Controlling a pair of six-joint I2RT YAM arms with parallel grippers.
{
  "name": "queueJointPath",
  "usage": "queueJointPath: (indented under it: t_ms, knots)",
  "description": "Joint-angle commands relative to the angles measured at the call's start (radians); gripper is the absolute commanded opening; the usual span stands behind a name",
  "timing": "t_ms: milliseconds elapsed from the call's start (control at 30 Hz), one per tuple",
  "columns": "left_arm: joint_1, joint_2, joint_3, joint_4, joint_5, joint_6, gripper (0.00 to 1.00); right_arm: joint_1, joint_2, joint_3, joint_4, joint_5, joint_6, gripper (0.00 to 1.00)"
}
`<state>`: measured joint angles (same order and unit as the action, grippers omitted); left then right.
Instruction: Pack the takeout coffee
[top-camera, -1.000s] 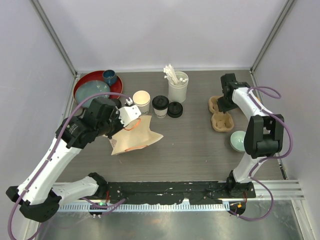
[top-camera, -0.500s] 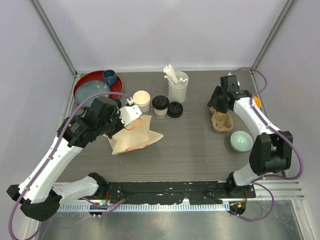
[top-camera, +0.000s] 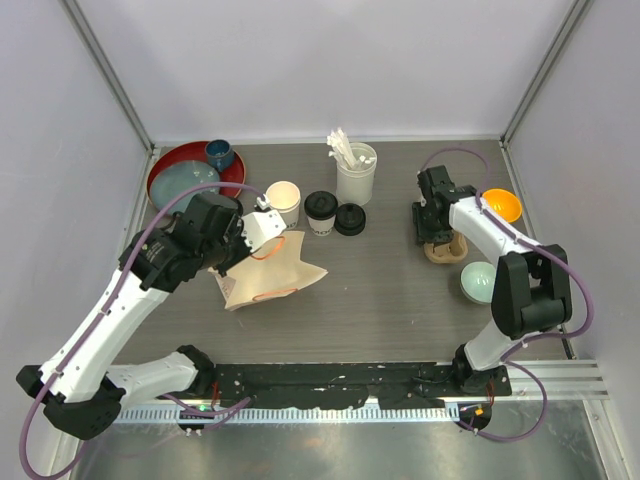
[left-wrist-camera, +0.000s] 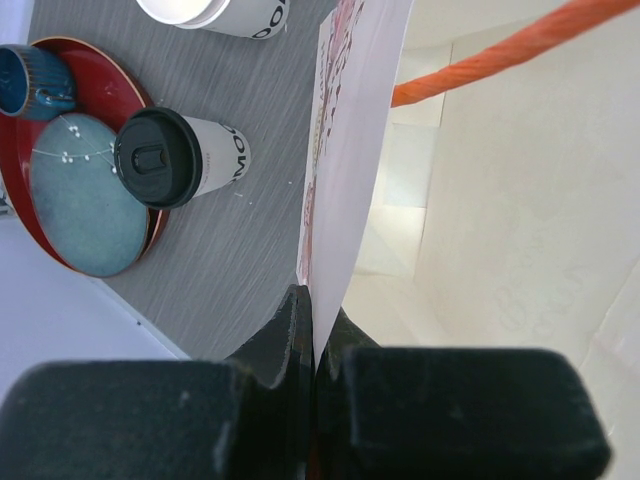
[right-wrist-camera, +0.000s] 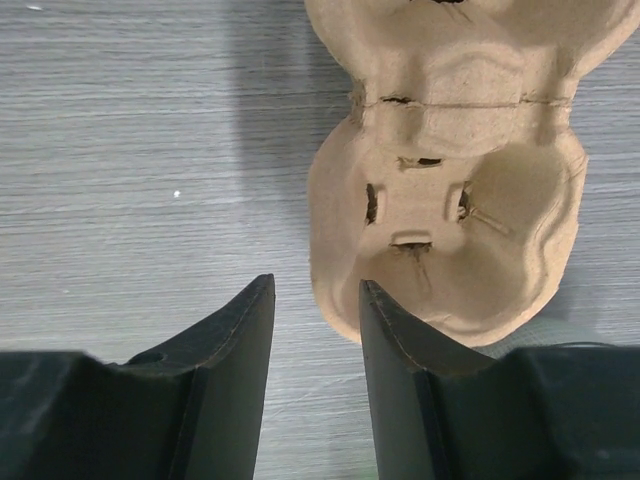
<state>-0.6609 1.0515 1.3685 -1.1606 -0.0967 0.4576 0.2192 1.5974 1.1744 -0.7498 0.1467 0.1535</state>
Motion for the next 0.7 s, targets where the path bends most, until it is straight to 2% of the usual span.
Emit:
queueJointPath:
  t_ms: [0,100,133,167,267,433,567,667]
  knots:
    - [-0.005,-0.002,0.020,0.015,-0.005,0.015,0.00,-0.003,0.036,0.042,-0.003,0.045,-0.101,0.43]
    - [-0.005,-0.001,0.018,0.013,-0.006,0.016,0.00,-0.003,0.062,0.053,-0.006,0.013,-0.120,0.40]
    - [-0.005,-0.001,0.020,0.013,-0.006,0.016,0.00,-0.004,0.062,0.056,-0.006,0.007,-0.120,0.37]
    - [-0.005,-0.001,0.020,0.013,-0.006,0.018,0.00,-0.003,0.062,0.057,-0.003,0.008,-0.118,0.29]
    - [-0.005,-0.002,0.020,0.009,-0.006,0.019,0.00,-0.003,0.046,0.062,0.001,0.016,-0.117,0.21]
    - [-0.005,-0.001,0.014,0.007,-0.005,0.020,0.00,-0.003,0.026,0.085,-0.017,0.008,-0.115,0.23]
    - [-0.005,0.001,0.015,0.007,0.000,0.024,0.00,-0.003,0.007,0.090,-0.022,-0.021,-0.117,0.36]
    - [-0.005,0.001,0.017,0.007,0.002,0.024,0.00,-0.003,0.012,0.094,-0.031,-0.018,-0.120,0.37]
